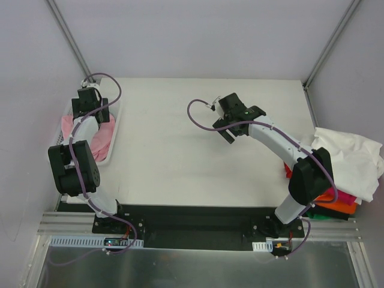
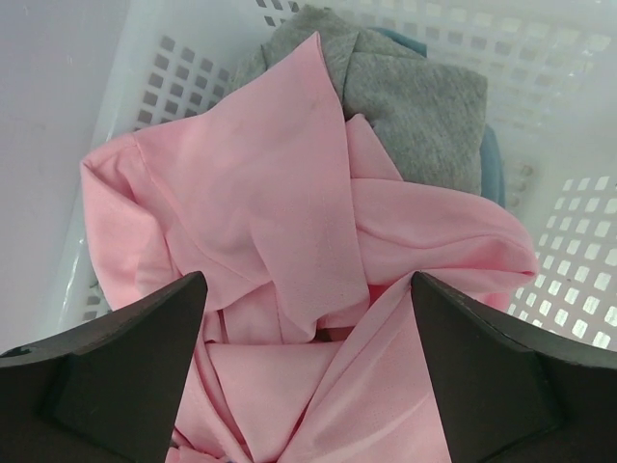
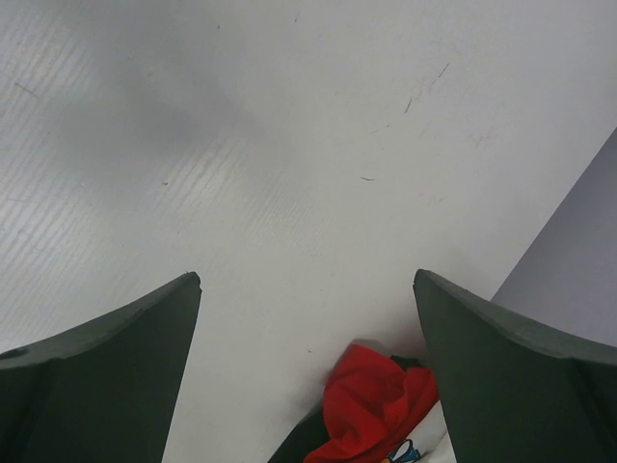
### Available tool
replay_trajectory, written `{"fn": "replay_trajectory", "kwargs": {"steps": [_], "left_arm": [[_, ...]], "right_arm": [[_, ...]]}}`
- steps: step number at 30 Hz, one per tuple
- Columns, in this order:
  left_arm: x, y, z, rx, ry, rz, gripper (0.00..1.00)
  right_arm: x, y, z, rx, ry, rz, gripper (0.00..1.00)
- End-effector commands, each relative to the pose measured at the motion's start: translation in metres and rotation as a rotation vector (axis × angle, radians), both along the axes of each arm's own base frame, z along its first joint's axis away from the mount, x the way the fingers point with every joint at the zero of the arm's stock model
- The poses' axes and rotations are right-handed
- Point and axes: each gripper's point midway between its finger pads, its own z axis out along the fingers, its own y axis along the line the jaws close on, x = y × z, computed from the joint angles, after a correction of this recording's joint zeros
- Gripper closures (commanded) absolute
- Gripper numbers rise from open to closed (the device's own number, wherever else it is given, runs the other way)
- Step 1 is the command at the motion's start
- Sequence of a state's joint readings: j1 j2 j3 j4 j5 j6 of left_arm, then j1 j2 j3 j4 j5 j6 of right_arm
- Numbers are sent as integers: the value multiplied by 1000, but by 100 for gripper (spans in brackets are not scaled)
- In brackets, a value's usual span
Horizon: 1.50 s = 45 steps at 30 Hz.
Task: Fold and stack the t-shirts
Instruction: Grab crumpled tshirt from bin with the left arm
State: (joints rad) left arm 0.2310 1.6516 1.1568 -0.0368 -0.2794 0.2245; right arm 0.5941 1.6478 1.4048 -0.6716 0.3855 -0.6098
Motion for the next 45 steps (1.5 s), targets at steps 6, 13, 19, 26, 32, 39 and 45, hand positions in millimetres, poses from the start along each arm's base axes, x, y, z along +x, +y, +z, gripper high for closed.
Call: {"fn": "replay_trajectory", "kwargs": {"steps": [6, 13, 19, 26, 32, 39, 45], "left_arm": [[11, -2, 20, -29, -81, -25, 14], [5, 12, -7, -71, -38, 4, 35], [-1, 12, -25, -94, 1, -10, 48], [1, 6, -36, -131, 13, -31, 56], [4, 3, -39, -146, 17, -46, 100], [6, -9, -15, -187, -8, -99, 100], [19, -43, 107, -275, -209, -239, 100]], "right_arm": [[2, 5, 1, 14, 22, -1, 3], [1, 5, 0, 10, 29, 0, 4], [1, 5, -4, 5, 44, 2, 4], [0, 6, -7, 0, 59, 4, 3], [-1, 7, -12, -3, 79, 7, 4], [-1, 9, -9, 8, 74, 9, 3], [2, 6, -10, -2, 63, -1, 3]]}}
